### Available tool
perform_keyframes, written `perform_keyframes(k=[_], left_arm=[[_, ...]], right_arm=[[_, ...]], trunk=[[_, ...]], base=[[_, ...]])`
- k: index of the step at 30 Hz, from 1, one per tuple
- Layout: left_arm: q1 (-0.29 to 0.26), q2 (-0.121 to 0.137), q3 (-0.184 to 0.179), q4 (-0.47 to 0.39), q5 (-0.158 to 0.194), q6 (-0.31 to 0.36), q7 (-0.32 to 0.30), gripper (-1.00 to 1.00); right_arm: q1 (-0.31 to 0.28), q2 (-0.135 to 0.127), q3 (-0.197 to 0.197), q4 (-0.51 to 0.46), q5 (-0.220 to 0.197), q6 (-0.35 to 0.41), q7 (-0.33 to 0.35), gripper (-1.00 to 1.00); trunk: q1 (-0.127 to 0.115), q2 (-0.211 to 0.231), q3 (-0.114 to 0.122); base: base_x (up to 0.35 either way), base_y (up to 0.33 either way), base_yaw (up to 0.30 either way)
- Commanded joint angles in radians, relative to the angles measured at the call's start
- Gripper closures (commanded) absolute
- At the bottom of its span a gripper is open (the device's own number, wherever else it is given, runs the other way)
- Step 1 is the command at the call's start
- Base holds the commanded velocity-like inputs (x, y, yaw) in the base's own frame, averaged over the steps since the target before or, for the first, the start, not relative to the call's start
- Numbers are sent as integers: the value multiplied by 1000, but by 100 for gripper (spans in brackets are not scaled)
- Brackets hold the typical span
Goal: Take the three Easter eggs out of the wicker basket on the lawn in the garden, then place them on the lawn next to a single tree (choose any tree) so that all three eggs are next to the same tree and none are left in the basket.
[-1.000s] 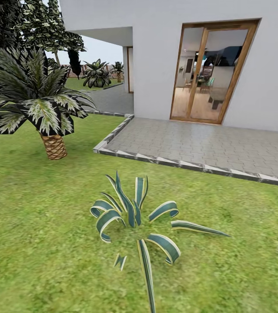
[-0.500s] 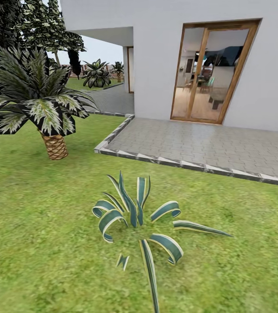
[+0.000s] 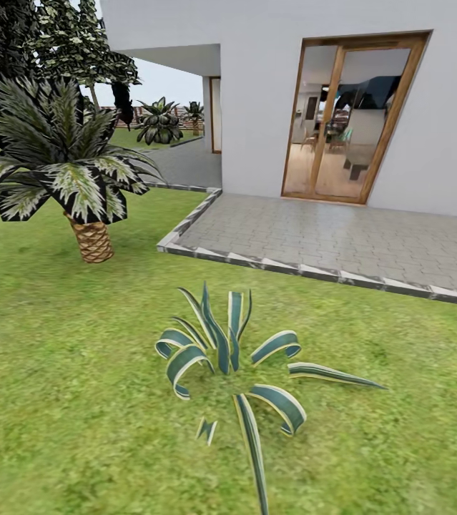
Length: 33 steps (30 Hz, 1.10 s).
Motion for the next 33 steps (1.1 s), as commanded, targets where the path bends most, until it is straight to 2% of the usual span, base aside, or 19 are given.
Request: perform_keyframes(k=[1, 33], left_arm=[[-1, 0, -4, 1, 0, -3, 1, -100], [-1, 0, -4, 1, 0, -3, 1, -100]], right_arm=[[0, 1, -5, -2, -1, 6, 1, -100], [0, 1, -5, -2, -1, 6, 1, -100]], trunk=[[1, -2, -2], [1, -2, -2]], base=[[0, 73, 0], [-18, 107, 0]])
